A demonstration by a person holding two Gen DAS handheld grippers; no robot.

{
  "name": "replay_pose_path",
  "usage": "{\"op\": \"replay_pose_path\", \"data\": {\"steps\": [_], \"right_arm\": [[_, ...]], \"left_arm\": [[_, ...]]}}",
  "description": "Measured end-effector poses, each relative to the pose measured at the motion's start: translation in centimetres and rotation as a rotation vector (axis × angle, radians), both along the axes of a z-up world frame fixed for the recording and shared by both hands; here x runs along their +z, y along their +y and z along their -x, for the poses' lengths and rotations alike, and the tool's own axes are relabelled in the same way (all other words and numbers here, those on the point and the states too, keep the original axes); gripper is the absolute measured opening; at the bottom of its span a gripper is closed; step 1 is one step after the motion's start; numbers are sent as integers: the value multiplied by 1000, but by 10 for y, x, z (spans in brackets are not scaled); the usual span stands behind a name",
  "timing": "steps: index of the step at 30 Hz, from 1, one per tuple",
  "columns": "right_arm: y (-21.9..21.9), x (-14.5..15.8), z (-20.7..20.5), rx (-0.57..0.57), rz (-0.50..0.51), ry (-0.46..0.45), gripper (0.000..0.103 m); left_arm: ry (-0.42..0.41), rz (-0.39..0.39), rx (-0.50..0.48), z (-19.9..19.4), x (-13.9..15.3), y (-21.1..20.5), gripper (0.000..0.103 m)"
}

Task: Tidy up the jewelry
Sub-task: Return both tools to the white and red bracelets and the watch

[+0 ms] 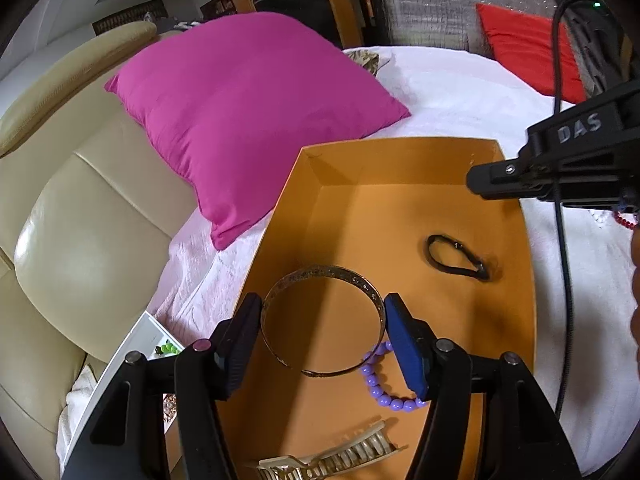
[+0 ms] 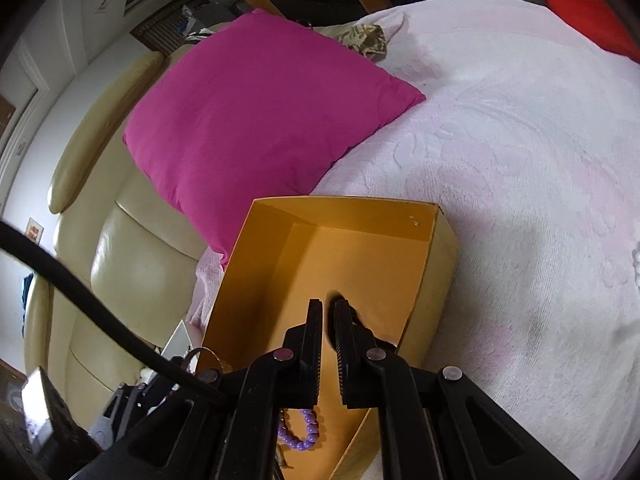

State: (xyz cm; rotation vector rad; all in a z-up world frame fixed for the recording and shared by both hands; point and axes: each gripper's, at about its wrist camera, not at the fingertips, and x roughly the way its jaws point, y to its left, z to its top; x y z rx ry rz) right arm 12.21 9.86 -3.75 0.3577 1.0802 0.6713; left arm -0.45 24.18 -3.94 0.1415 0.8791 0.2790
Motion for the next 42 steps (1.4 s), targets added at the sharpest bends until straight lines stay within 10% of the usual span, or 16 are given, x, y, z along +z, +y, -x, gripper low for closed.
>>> {"op": "replay_pose_path", "data": {"steps": [11, 22, 33, 42], "right_arm": [[-46, 28, 7, -67, -115, -42, 9], [-187, 51, 48, -224, -89, -109, 9], [-410, 9, 113, -591, -98, -54, 9], [-486, -45, 124, -685, -117, 61, 11]], "left_arm": [[-77, -30, -1, 14, 35, -12, 67], [-144, 14, -122, 16, 65, -84, 68], [-44, 98, -320, -13, 18, -207, 69], [14, 156, -420, -57, -16, -285, 69]]}}
